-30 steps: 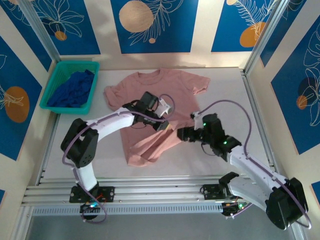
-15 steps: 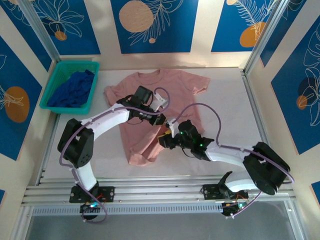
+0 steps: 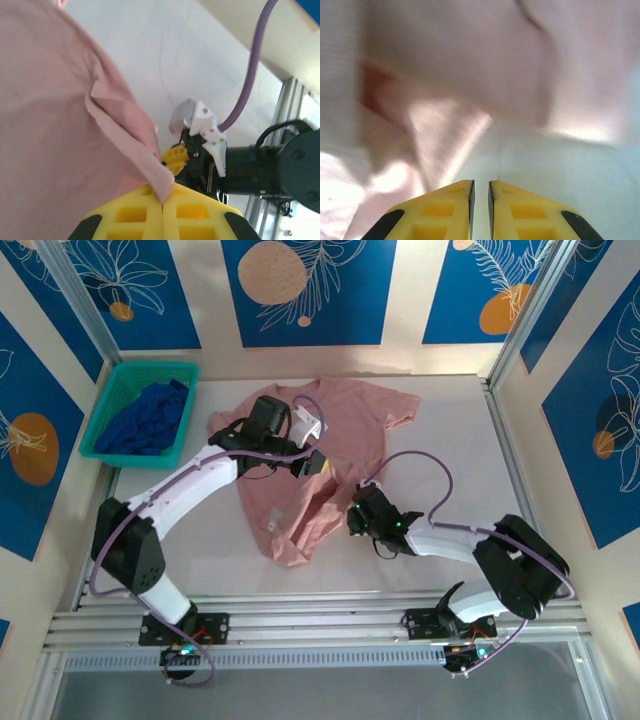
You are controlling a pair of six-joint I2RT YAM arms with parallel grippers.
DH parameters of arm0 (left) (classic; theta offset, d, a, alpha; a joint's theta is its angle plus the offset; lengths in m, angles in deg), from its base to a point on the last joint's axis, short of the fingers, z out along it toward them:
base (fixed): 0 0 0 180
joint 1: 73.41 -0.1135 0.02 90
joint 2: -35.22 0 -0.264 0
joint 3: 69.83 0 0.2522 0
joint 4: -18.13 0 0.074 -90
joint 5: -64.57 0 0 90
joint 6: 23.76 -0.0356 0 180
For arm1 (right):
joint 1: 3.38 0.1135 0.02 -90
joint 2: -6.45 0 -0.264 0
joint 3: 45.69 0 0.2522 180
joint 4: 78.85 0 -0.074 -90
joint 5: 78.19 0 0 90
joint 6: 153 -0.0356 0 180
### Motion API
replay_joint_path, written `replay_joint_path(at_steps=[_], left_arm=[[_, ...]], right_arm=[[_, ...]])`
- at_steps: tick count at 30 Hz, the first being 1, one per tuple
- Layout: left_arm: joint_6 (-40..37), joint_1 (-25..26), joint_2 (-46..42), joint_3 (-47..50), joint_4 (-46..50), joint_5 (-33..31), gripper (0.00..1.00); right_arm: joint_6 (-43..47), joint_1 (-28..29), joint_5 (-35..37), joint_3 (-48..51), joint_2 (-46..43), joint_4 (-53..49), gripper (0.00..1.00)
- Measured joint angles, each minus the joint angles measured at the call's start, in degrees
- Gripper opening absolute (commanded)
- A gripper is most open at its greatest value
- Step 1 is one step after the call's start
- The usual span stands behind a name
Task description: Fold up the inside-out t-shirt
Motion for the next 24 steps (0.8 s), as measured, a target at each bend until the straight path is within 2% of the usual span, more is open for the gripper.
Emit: replay_joint_path(at_steps=[4, 7, 9, 11, 18, 24], left_arm=[[0.00, 0.00, -2.60, -1.77, 0.13, 0.28, 0.00], [0.00, 0.00, -2.86, -2.64, 0.35, 0.42, 0.00], [0.02, 0.00, -2.89, -2.64, 0.59, 0.42, 0.00], [0.04, 0.02, -2.99, -2.64, 1.05, 0.42, 0.00], [1.09, 0.02, -5.70, -2.69, 2.10, 0.44, 0.00], [2.27, 0.13, -6.51, -5.01, 2.60, 0.52, 0.00]], right_arm=[[2.45, 4.04, 1.57, 2.95, -8.37, 1.31, 0.31], [7.28, 6.01, -2.73, 4.46, -13.64, 5.18, 0.39], [9.62, 6.23, -5.92, 4.50, -15.37, 7.82, 0.41], [11.58, 6.21, -9.49, 4.24, -15.91, 10.86, 0.37], [14.82, 3.93, -12.11, -1.16, -2.54, 20.35, 0.30], [23.67, 4.13, -8.22, -4.33, 9.99, 27.26, 0.30]])
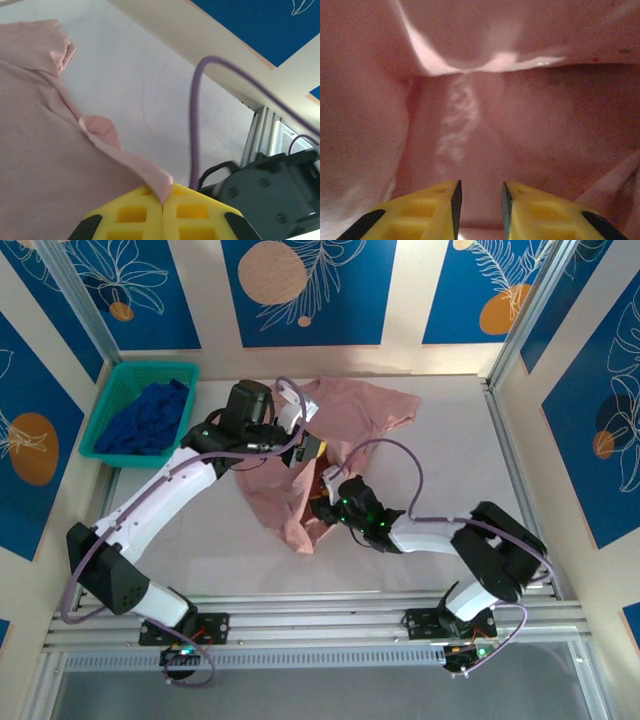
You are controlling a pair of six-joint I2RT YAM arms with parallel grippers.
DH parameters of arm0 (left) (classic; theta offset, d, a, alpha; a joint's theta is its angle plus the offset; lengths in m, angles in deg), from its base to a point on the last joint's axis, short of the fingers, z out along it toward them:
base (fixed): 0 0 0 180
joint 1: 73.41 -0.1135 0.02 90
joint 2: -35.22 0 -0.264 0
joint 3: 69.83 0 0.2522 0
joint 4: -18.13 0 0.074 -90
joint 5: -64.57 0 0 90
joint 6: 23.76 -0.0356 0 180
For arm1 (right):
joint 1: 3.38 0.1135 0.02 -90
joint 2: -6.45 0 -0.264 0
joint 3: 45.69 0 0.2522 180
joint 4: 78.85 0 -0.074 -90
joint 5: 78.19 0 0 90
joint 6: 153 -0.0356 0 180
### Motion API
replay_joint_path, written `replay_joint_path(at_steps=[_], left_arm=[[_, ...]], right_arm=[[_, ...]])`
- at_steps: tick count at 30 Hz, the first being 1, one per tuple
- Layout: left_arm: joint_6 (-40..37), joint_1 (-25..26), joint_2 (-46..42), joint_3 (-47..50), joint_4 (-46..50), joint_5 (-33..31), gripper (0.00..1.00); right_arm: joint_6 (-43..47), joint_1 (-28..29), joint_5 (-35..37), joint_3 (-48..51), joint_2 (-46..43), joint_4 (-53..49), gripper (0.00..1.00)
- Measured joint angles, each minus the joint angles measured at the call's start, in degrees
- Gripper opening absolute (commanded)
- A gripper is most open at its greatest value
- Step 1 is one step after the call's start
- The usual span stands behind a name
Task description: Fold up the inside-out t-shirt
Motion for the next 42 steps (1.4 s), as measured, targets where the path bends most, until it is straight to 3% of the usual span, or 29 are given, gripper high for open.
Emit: replay_joint_path(at_steps=[12, 35, 42], left_arm=[[0.50, 0.26, 0.00, -1.44, 2.43, 0.61, 0.00], [3.76, 8.41, -0.11, -6.16, 0.76, 5.88, 0.00], [3.28, 12.17, 3.32, -15.23, 1.64, 6.23, 0.00]], right_arm=[[14.05, 1.46, 10.03, -6.80, 14.25, 4.90, 0.31], [13.46, -4.00, 15.45, -33.97, 27.36, -20.31, 0.53], [11.74, -5.66, 15.43, -47.28, 33.55, -31.32, 0.67]])
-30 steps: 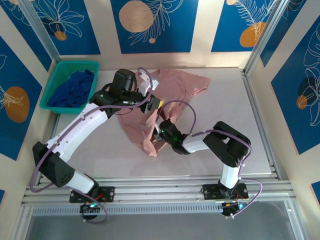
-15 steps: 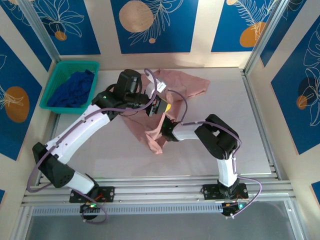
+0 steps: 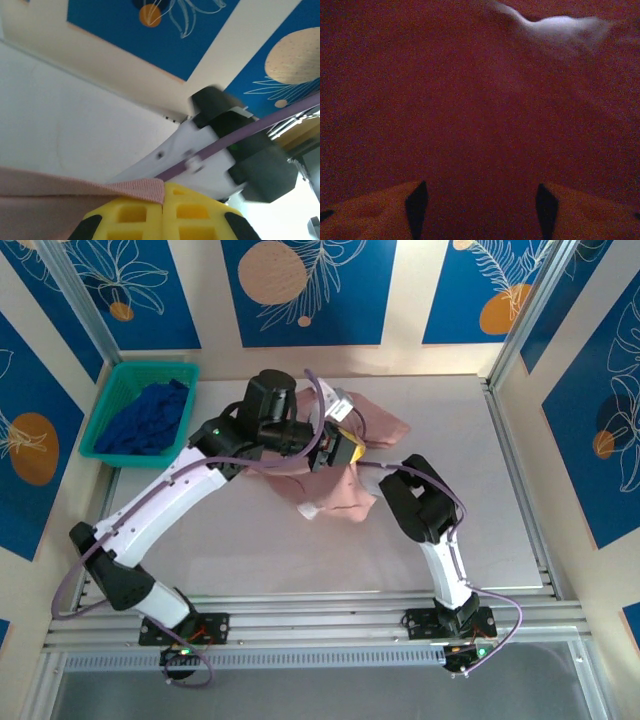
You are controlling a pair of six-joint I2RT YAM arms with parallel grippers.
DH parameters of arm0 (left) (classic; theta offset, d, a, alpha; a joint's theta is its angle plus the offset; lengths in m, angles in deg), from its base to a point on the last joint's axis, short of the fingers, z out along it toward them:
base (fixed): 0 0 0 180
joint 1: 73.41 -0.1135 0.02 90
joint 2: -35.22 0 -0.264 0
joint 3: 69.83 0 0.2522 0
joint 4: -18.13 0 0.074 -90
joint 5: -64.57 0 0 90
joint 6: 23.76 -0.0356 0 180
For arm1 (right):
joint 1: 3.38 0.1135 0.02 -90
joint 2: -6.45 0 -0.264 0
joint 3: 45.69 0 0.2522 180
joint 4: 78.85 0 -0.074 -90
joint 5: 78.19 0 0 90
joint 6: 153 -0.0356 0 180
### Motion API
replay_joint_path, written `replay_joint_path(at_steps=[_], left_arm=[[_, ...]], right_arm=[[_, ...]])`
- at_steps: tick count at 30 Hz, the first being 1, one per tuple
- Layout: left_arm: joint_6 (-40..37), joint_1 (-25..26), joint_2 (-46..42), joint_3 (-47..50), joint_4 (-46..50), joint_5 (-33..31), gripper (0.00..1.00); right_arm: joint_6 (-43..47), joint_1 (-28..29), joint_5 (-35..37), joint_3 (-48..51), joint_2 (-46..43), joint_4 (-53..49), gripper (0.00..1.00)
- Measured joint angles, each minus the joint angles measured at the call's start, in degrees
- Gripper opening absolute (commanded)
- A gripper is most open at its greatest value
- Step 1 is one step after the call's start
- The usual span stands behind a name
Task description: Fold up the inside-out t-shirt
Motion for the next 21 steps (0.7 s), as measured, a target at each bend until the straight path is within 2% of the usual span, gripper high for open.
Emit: replay_joint_path(at_steps=[5, 11, 15, 18, 21], left_arm=[[-0.76, 1.97, 1.27, -3.50, 1.49, 0.57, 0.00], [-1.53, 2.08, 1.31, -6.49, 3.39, 0.87, 0.00], [-1.77, 2.25, 1.31, -9.66, 4.33, 2.36, 0.00], [-2.69, 2.29, 1.20, -11.26, 4.48, 2.43, 0.00], [-3.04, 2.27, 0.39, -10.64, 4.61, 0.17, 0.00]], right_arm=[[-0.85, -2.10, -0.22, -8.28, 4.00, -8.28, 0.73], [-1.09, -4.17, -1.27, -17.11, 8.17, -15.74, 0.79], [-1.11, -5.03, -2.71, -23.19, 11.72, -20.74, 0.79], [-1.31, -5.35, -3.98, -26.99, 13.99, -23.26, 0.71], [-1.09, -5.62, -5.62, -28.52, 14.53, -25.86, 0.42]])
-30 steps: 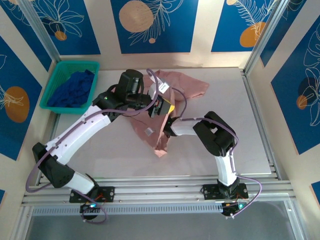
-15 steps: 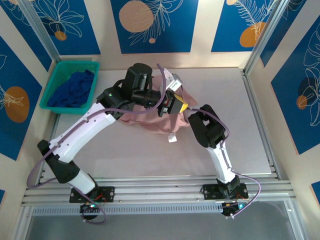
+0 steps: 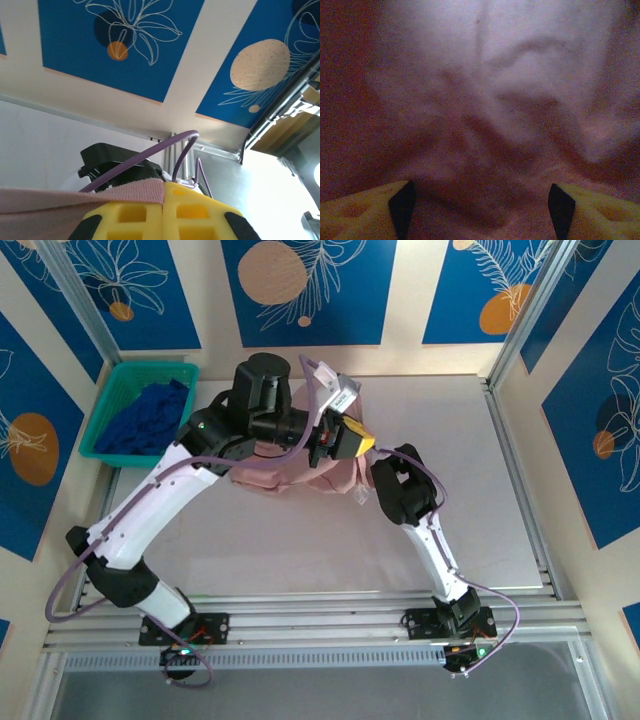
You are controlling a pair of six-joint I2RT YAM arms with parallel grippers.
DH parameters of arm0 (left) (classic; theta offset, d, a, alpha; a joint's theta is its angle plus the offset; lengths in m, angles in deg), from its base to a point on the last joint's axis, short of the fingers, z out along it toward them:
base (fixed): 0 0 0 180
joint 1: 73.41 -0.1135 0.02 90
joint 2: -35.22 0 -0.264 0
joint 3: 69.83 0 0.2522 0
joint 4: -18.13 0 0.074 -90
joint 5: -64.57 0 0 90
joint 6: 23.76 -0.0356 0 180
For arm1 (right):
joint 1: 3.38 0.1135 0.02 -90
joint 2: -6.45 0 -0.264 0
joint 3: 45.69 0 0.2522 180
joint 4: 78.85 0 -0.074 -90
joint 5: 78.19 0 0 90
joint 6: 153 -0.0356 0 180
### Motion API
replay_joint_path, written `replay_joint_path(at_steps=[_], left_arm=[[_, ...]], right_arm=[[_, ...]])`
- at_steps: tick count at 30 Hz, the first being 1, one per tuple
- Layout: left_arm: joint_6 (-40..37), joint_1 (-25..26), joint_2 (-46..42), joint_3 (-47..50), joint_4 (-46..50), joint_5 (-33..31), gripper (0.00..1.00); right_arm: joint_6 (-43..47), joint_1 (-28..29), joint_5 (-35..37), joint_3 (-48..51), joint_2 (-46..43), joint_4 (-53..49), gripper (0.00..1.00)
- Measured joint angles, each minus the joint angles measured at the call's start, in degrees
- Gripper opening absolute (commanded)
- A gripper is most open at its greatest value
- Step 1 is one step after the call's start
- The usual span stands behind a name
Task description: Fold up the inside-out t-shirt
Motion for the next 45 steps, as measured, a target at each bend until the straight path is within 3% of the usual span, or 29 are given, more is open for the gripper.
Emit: replay_joint_path(at_steps=[5, 6, 9, 15, 21, 26, 37, 45], left_arm=[[0.63, -2.01, -5.86, 8.48, -2.23, -9.33, 0.00], [1.11, -2.82, -6.99, 10.10, -2.71, -11.58, 0.00], [3.63, -8.46, -10.21, 15.32, -4.33, -18.64, 0.00], [9.18, -24.98, -12.61, 25.29, -6.91, -31.78, 0.00], [12.20, -35.87, -12.50, 29.53, -7.78, -36.72, 0.00], [13.75, -39.17, -12.04, 29.64, -9.86, -36.50, 0.00], [16.24, -40.13, -2.12, 28.74, -12.70, -32.26, 0.00], [19.67, -50.14, -0.76, 28.30, -12.85, -33.55, 0.00]], right_arm=[[-0.46, -0.59, -3.67, 0.44, -0.20, -1.25, 0.04], [-0.28, -0.76, -4.50, 1.31, -0.66, -0.83, 0.00], [-0.20, -1.33, -7.48, 6.25, -4.35, -0.59, 0.00], [-0.13, -2.08, -15.04, 21.29, -16.55, 1.42, 0.00], [0.24, -2.84, -22.43, 29.33, -28.55, 3.72, 0.00], [1.03, -4.24, -27.78, 31.67, -33.29, 5.07, 0.00], [3.56, -3.19, -31.04, 27.67, -31.19, 3.32, 0.00], [5.81, -5.51, -31.52, 30.67, -32.44, 2.12, 0.00]])
